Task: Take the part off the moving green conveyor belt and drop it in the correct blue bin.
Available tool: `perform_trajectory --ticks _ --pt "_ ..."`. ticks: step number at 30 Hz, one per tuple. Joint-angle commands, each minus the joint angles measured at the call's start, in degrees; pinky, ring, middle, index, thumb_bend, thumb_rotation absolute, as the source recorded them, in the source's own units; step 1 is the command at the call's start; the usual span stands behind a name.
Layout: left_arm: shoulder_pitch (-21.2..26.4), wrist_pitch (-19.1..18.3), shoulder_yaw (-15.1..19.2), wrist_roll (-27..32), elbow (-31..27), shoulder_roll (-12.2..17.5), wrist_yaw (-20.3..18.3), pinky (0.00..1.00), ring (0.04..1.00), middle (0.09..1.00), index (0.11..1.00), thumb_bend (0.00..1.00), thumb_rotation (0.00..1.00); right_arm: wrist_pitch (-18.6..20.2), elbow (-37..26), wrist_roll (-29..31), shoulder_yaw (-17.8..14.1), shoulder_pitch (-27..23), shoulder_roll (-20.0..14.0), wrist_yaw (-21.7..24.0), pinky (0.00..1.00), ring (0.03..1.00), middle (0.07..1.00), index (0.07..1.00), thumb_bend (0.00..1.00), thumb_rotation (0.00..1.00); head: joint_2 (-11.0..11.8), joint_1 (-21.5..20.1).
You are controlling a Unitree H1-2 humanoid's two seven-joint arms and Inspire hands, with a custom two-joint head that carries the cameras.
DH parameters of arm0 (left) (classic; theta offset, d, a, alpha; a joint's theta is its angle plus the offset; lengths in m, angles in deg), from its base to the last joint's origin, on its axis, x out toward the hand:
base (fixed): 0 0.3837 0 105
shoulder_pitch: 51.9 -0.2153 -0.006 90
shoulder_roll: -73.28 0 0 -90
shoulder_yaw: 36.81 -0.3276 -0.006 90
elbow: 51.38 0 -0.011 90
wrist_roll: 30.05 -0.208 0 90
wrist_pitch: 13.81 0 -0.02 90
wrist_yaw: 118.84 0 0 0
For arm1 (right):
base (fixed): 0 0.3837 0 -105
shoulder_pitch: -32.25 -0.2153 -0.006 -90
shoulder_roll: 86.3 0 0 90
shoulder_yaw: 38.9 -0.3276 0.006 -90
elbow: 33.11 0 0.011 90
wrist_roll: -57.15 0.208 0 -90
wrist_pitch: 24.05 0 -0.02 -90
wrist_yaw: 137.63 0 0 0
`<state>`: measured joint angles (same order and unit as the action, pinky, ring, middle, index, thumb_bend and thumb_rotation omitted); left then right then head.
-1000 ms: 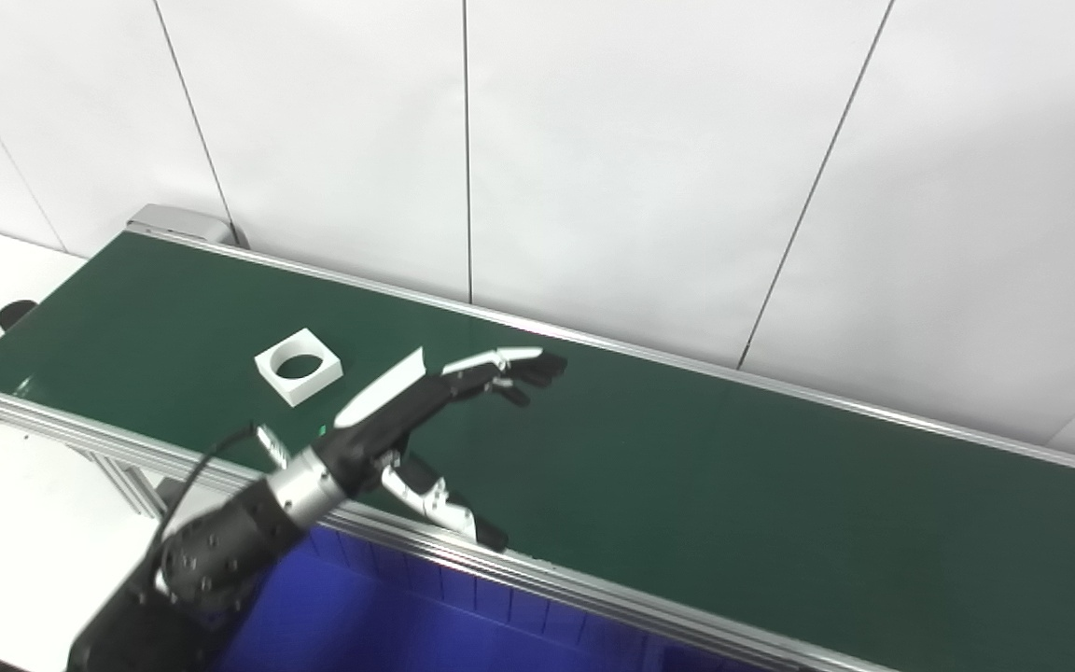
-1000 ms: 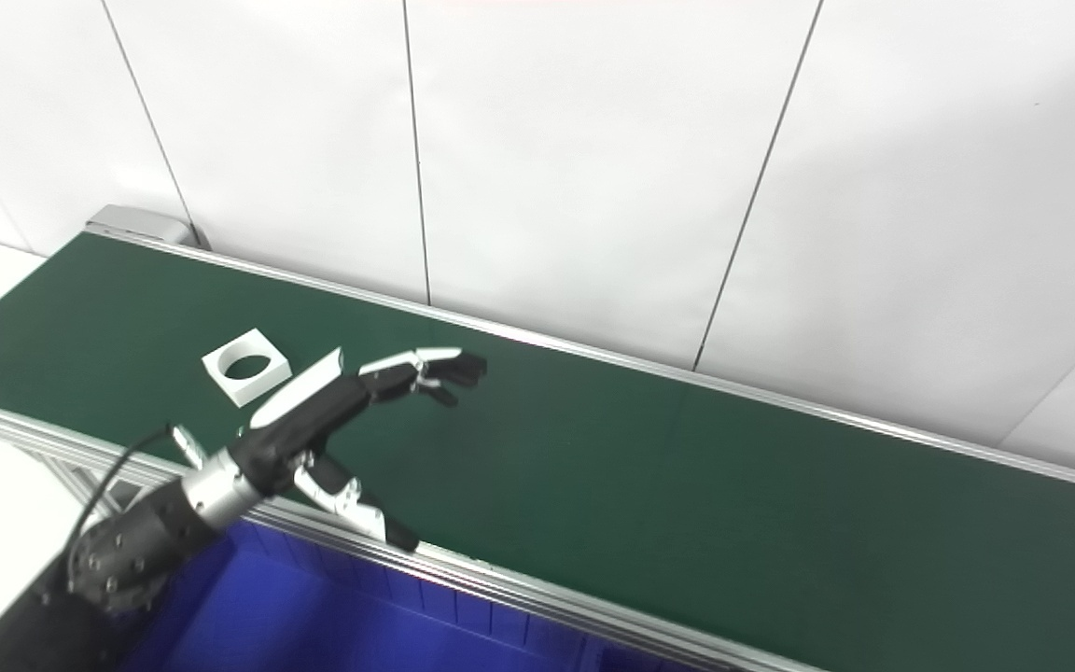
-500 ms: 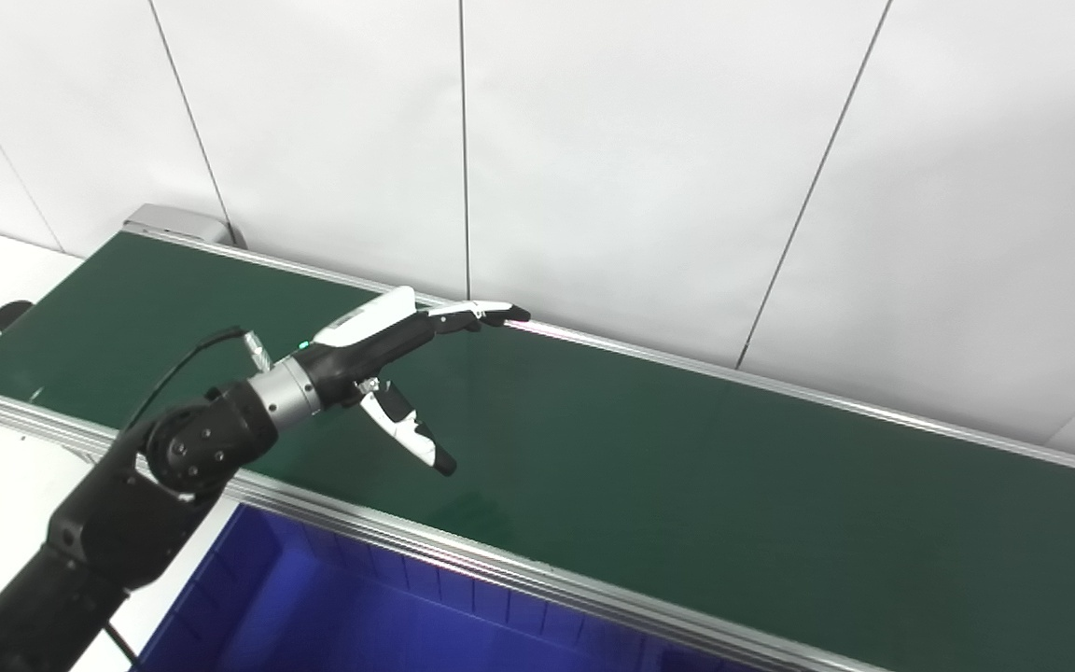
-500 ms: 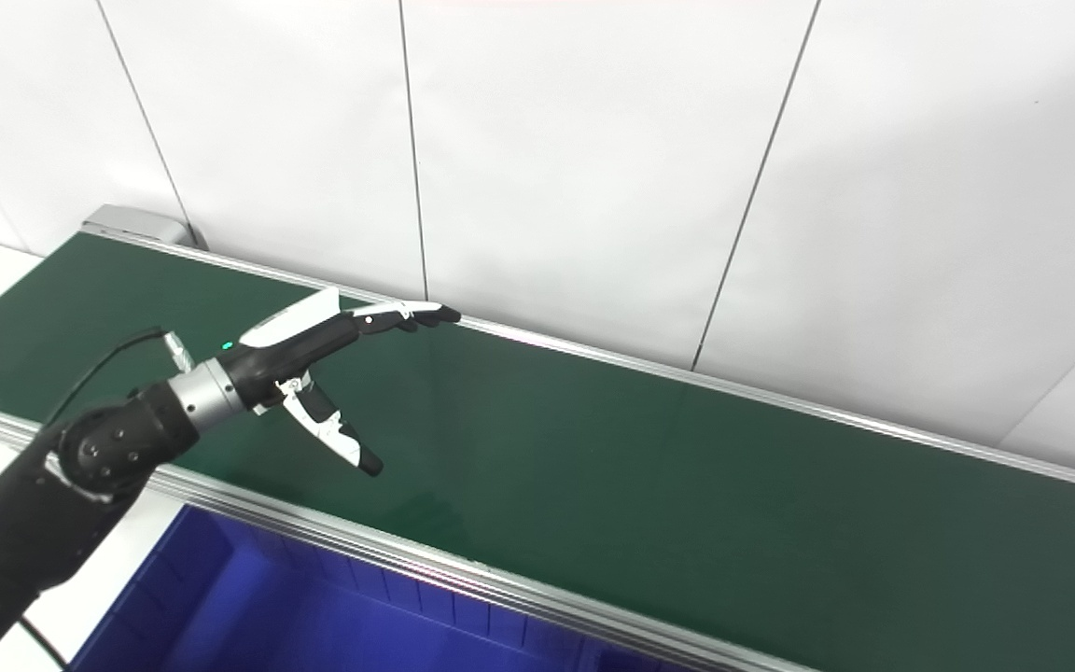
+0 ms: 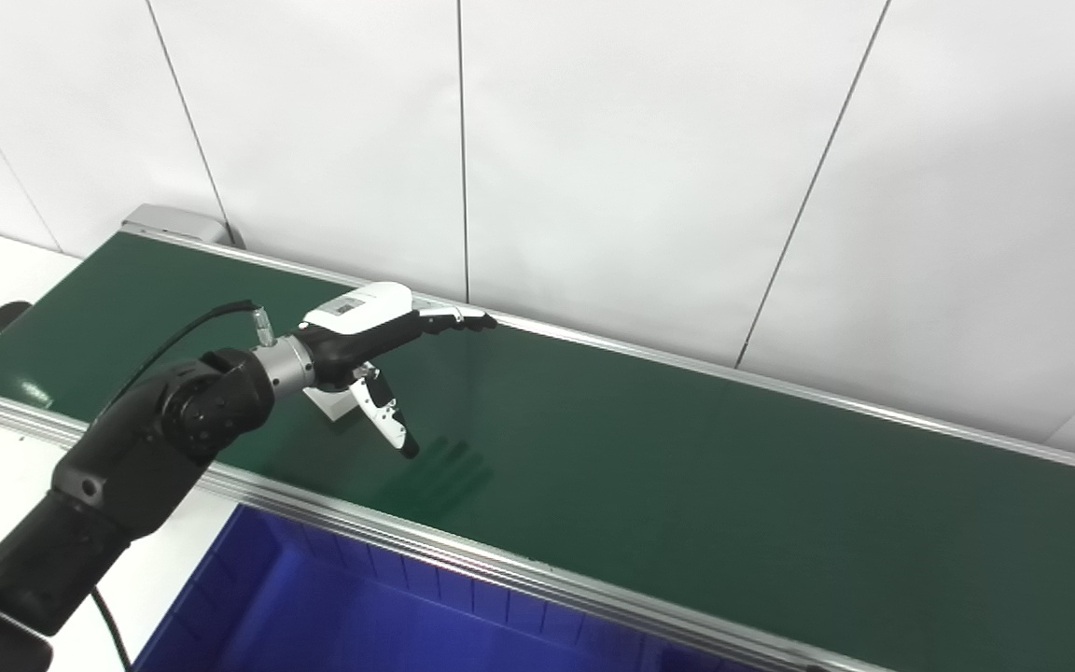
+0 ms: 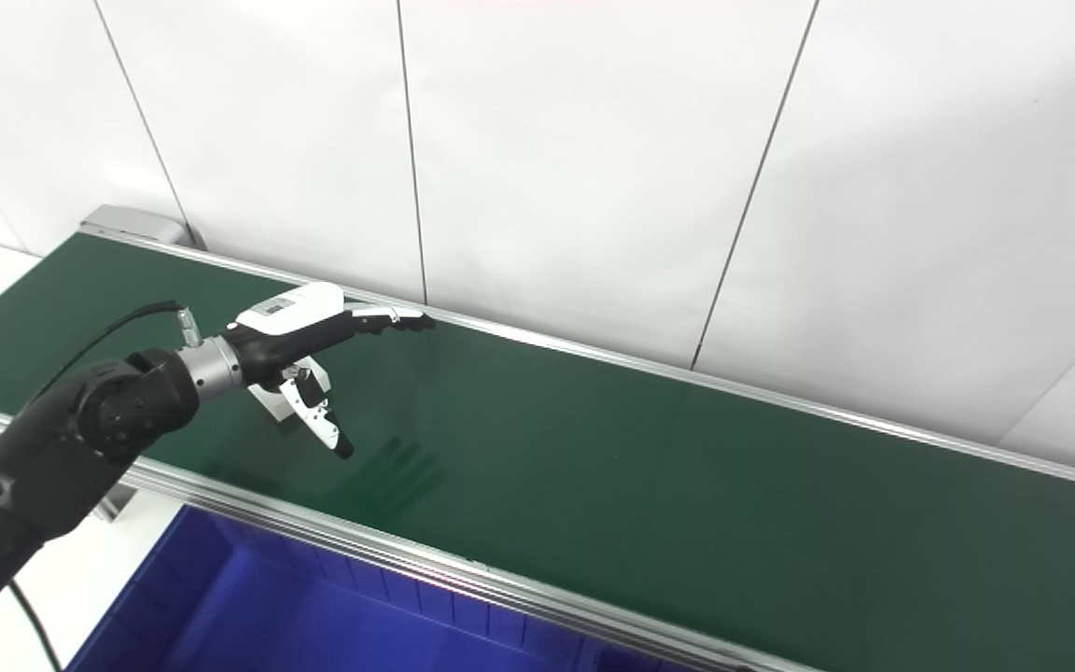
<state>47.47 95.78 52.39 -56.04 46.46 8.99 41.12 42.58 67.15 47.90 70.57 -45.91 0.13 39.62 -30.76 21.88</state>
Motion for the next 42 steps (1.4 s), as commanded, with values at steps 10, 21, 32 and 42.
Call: perform_trajectory --ticks 10,21,32,42 --pt "3.48 1.55 -2.18 -6.61 3.11 4.2 2.64 0.79 0.87 0.881 0.889 0.98 0.05 -3.55 -1.31 1.16 0.24 -0.21 -1.25 -0.64 0.6 0.686 0.761 0.872 0.86 0.12 -0.44 0.35" --pt "4.82 -0.61 -4.83 -15.36 5.93 4.36 5.43 0.82 0.885 0.888 0.892 0.92 0.0 -3.55 -1.31 0.92 0.47 -0.32 -1.51 -1.6 0.59 0.675 0.753 0.867 0.86 0.12 -0.54 0.64" --pt "7.73 -2.0 -8.49 -20.84 10.94 3.21 10.86 0.83 0.886 0.891 0.888 0.85 0.0 -3.55 -1.61 1.09 0.57 -0.12 -1.67 -1.7 0.6 0.681 0.757 0.872 0.85 0.13 -0.52 0.76" --pt "10.2 -6.93 -11.11 -21.32 11.58 -0.14 10.06 0.83 0.87 0.89 0.892 0.69 0.0 -3.55 -2.33 0.81 0.7 0.16 -1.7 -2.58 0.58 0.669 0.748 0.866 0.85 0.13 -1.06 0.72"
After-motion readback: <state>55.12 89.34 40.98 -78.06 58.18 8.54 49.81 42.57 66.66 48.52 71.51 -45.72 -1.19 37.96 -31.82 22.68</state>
